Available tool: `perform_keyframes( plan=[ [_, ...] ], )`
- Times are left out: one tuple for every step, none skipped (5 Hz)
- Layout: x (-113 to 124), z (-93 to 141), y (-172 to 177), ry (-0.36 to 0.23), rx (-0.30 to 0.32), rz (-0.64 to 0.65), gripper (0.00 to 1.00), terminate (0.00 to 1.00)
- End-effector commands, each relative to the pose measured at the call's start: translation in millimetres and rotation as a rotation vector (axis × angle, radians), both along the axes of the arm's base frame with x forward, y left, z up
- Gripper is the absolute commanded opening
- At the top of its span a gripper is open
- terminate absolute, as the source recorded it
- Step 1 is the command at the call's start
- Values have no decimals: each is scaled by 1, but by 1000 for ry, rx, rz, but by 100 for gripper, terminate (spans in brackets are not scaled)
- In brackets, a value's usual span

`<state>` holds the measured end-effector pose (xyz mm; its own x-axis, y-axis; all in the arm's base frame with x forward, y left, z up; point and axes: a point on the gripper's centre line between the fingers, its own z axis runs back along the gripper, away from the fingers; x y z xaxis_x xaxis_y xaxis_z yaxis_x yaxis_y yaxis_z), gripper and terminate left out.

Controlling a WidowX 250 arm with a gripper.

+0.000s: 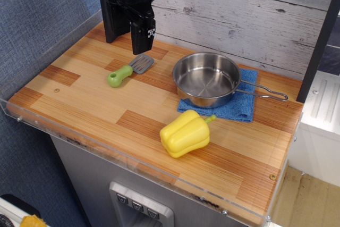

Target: Move pot onto towel

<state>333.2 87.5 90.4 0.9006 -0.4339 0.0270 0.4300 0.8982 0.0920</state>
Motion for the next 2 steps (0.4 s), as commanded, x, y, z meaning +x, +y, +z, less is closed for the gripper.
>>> perform_keyframes(
  plan=[
    [-6, 24, -1, -69, 18, 2, 100, 0],
    [-6, 24, -1, -69, 18, 2, 100, 100]
  ],
)
